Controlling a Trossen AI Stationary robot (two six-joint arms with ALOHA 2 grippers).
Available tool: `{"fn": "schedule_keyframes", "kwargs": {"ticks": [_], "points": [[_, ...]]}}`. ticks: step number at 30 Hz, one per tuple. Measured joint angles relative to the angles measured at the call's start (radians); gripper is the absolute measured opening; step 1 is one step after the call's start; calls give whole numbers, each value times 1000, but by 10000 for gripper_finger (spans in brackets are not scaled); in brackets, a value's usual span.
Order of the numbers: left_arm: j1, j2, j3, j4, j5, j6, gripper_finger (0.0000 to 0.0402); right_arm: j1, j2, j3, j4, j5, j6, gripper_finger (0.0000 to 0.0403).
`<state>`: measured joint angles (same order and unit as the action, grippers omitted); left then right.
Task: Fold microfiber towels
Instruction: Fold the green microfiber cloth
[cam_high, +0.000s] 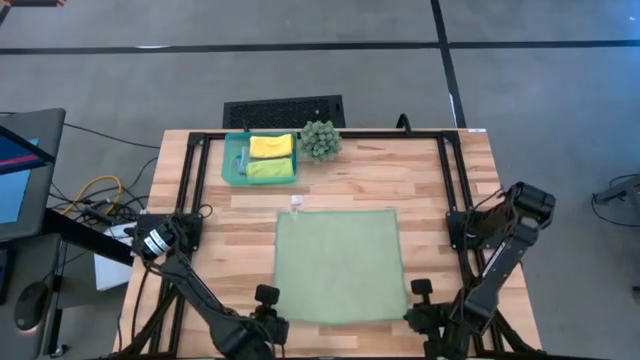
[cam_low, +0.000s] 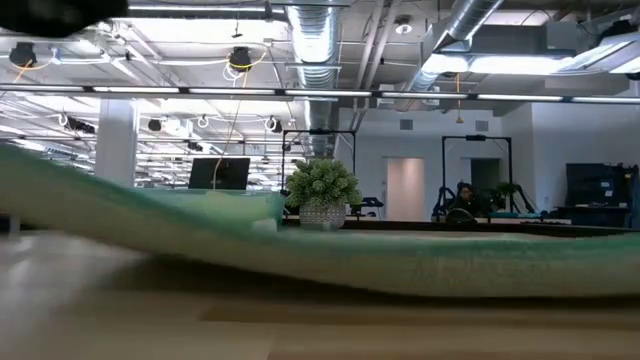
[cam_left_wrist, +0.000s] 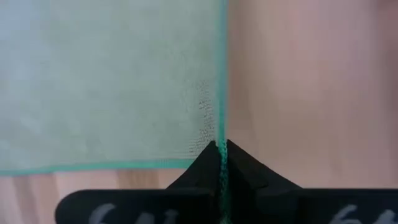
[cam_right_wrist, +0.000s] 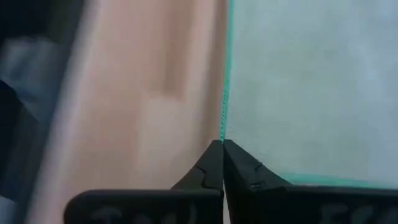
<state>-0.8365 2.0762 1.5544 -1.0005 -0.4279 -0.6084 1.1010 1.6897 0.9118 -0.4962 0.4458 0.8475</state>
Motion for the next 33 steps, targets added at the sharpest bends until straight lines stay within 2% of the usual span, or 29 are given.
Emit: {"fn": "schedule_keyframes", "kwargs": {"ticks": [5, 11, 14, 17, 19, 21, 26, 27, 30, 33], "points": [[-31, 0, 199, -175, -42, -14, 0, -2, -34, 149, -67, 9, -9, 11], [-108, 0, 456, -321, -125, -37, 0, 56, -46, 391, -65, 70, -197, 9], [-155, -1, 571, -424, -236, -68, 0, 95, -47, 520, -126, 161, -259, 5], [-186, -1, 648, -550, -365, -103, 0, 108, -47, 626, -295, 250, -208, 4], [-180, -4, 660, -575, -421, -126, 0, 94, -49, 672, -445, 294, -122, 5], [-160, -9, 650, -571, -451, -80, 0, 63, -49, 694, -611, 316, -5, 4], [-61, -20, 573, -571, -503, -37, 0, -46, -49, 691, -1082, 316, 406, 5], [-35, -21, 550, -570, -510, -24, 0, -74, -54, 674, -1086, 318, 450, 6], [36, -21, 492, -571, -573, -20, 0, -142, -91, 614, -1024, 316, 399, 6], [75, -23, 476, -571, -638, -29, 0, -175, -114, 613, -1046, 328, 400, 3]]}}
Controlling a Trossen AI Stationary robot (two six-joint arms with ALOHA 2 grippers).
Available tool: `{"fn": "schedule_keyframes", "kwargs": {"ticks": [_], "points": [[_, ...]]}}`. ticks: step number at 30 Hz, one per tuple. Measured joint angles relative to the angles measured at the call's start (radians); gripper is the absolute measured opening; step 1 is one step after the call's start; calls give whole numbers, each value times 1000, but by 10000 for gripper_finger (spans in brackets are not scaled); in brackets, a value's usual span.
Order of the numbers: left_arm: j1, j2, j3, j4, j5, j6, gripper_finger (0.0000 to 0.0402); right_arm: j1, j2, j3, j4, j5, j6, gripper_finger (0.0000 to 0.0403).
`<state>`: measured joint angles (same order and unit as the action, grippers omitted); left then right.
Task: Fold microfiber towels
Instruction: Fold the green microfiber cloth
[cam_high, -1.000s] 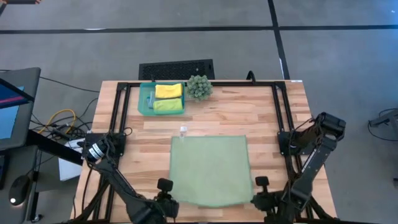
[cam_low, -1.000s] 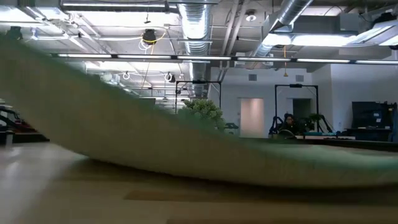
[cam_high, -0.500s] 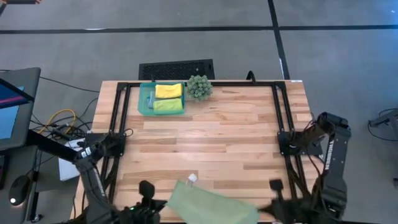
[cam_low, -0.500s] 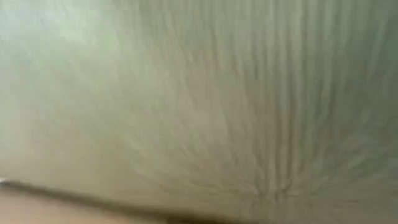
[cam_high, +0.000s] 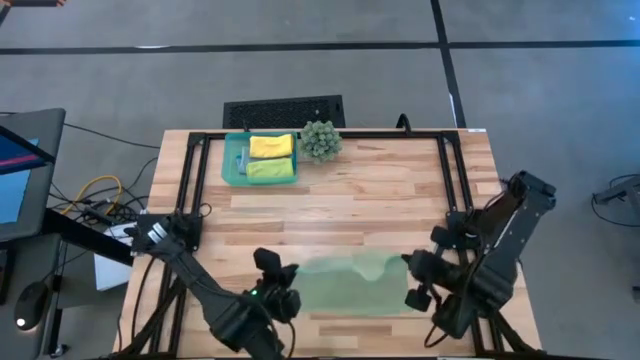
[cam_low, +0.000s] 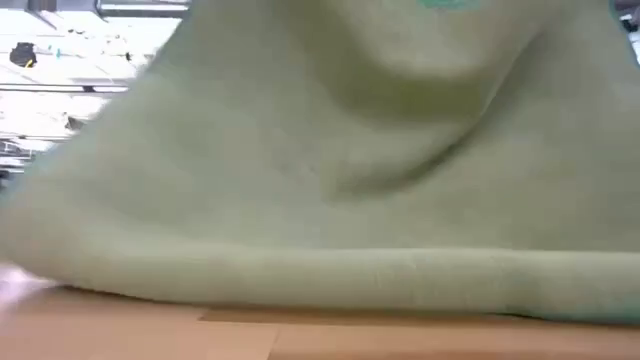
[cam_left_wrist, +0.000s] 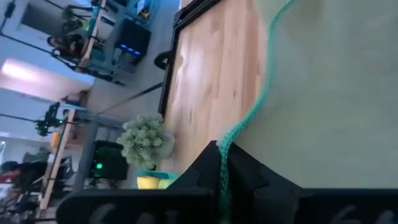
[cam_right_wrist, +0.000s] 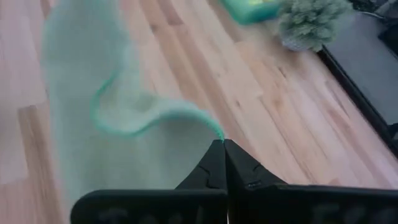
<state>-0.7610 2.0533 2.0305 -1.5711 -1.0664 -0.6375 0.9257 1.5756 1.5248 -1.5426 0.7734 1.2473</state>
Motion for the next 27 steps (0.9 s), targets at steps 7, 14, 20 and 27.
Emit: {"fn": "schedule_keyframes", "kwargs": {"ticks": [7, 14, 20, 27], "points": [[-78, -13, 127, 0, 54, 28, 0, 115, -14, 68, 174, -14, -140, 6], [-189, -55, 327, 10, -61, -14, 0, 260, -17, 187, 438, 104, -432, 2], [-129, -145, 233, -2, -52, -90, 0, 242, -35, 221, 206, 174, -255, 1], [52, -162, -43, 1, 52, -129, 0, 86, -55, 46, 9, 105, -22, 4]]}}
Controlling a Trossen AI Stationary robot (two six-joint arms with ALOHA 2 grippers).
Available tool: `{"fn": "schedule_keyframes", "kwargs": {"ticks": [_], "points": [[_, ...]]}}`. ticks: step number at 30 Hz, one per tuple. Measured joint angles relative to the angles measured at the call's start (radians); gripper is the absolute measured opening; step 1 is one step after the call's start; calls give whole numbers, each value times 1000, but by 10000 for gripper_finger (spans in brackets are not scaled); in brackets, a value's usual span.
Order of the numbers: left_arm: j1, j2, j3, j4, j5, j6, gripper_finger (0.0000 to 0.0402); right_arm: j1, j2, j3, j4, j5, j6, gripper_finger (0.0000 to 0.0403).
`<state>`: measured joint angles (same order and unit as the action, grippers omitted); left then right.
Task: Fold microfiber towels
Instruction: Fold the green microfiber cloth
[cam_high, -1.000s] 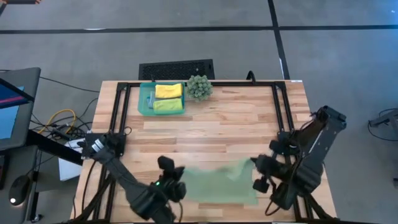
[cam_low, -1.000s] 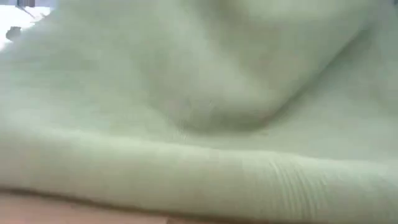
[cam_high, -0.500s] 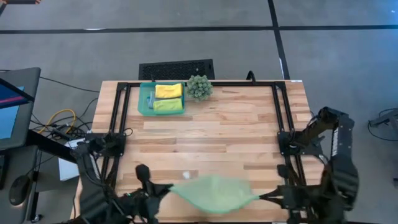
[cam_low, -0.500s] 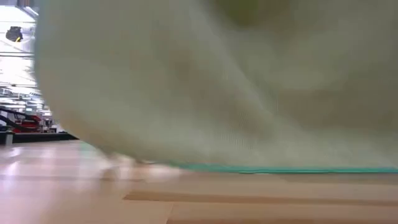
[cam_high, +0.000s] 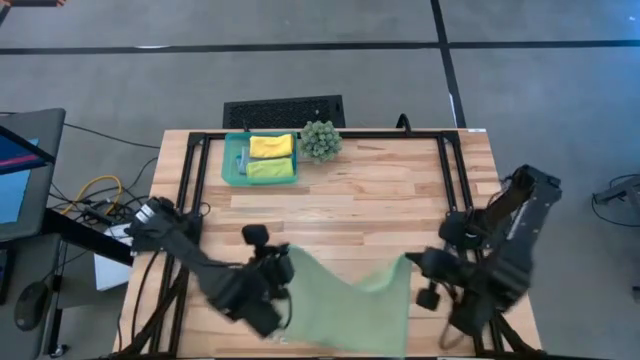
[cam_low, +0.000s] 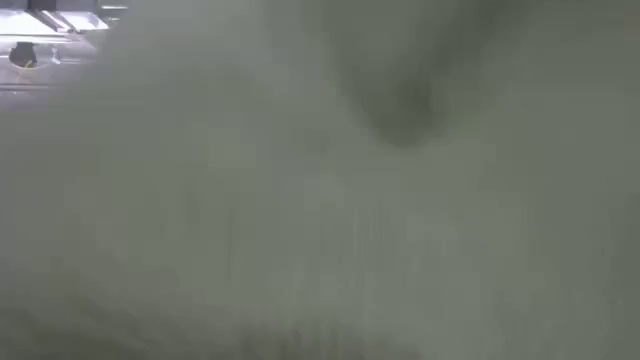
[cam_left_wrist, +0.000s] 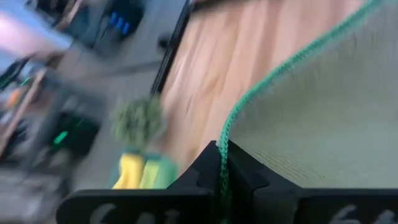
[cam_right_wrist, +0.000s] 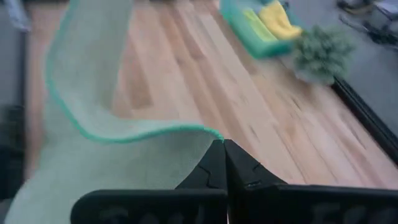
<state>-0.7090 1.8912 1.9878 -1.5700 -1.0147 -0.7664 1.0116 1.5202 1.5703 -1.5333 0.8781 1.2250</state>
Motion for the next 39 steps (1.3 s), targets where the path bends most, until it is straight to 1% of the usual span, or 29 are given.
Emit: {"fn": "schedule_keyframes", "kwargs": {"ticks": [2, 4, 7, 10, 14, 17, 19, 22, 25, 29, 33, 35, 39], "points": [[48, 1, -115, -1, 19, -38, 0, -48, -17, -81, 36, -28, -13, 4], [91, 1, -229, 4, 13, -82, 0, -107, -20, -168, 37, -61, -6, 4], [146, 1, -390, 56, 3, -110, 0, -188, -15, -312, 55, -82, 5, 4], [185, 1, -533, 106, -40, -127, 0, -257, -15, -438, 96, -85, 5, 5], [223, 1, -685, 260, -60, -54, 0, -326, -16, -575, 210, -64, -27, 5], [242, 1, -758, 364, -57, 16, 0, -372, -15, -649, 370, -71, -136, 5], [244, 1, -785, 396, -39, 53, 0, -392, -15, -678, 474, -102, -224, 5], [219, -18, -802, 378, -20, 65, 0, -395, -15, -680, 543, -142, -298, 5], [158, -71, -802, 347, -19, 54, 0, -359, -15, -657, 526, -147, -306, 5], [60, -158, -802, 359, 48, 52, 0, -288, -15, -627, 490, -148, -267, 5], [-32, -186, -801, 458, 110, 11, 0, -208, -15, -624, 531, -160, -210, 6], [-72, -182, -801, 521, 163, 34, 0, -172, -11, -624, 561, -167, -198, 6], [-116, -157, -801, 678, 278, 81, 0, -111, -9, -626, 615, -168, -151, 4]]}}
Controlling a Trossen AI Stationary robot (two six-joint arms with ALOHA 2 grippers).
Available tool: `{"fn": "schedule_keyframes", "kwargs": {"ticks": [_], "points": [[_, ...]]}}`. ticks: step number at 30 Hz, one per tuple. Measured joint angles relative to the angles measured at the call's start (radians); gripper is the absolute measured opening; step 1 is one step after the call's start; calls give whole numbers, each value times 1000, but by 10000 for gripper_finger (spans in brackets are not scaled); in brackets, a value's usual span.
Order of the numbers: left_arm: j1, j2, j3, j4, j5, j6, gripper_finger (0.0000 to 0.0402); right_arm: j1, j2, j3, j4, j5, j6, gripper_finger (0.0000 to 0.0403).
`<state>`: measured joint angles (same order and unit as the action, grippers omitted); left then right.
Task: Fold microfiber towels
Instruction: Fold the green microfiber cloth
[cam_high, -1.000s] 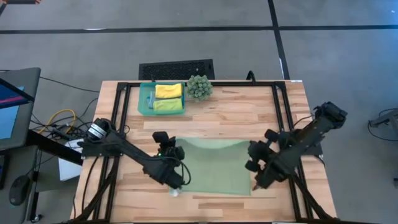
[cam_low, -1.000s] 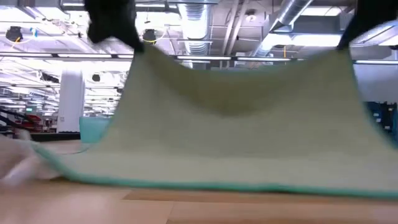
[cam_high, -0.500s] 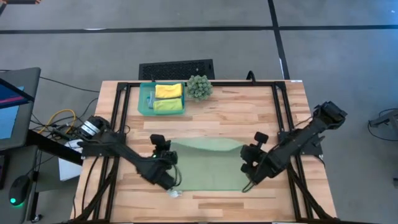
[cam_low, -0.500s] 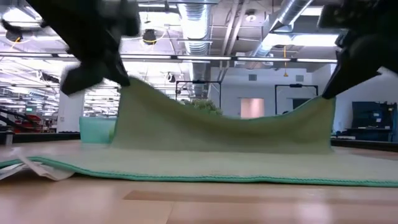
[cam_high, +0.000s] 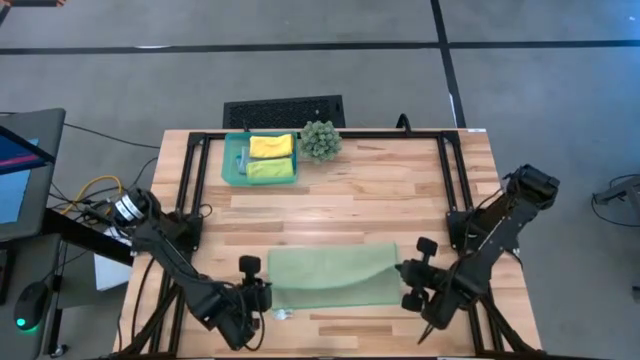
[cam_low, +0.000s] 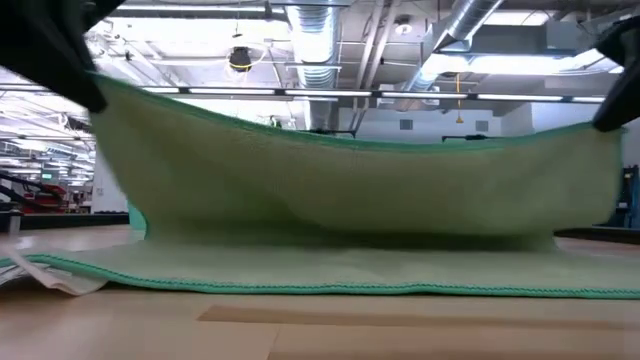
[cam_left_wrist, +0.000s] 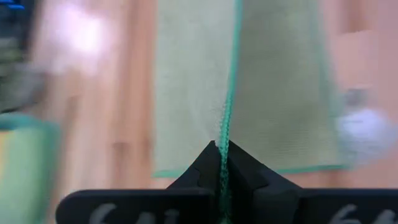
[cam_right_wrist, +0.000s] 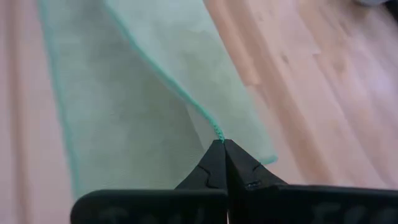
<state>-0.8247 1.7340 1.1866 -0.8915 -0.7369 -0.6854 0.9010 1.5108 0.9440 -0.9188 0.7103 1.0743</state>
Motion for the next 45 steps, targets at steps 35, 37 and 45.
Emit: {"fn": "schedule_keyframes", "kwargs": {"ticks": [35, 37, 45], "points": [[124, 117, -53, -224, -379, -151, 0, -63, 138, -1, -237, 212, 87, 6], [200, 116, -76, -264, -475, -193, 0, -138, 136, -1, -329, 278, 109, 5], [430, 116, -141, -273, -543, -171, 0, -410, 136, -33, -337, 433, 65, 7]]}}
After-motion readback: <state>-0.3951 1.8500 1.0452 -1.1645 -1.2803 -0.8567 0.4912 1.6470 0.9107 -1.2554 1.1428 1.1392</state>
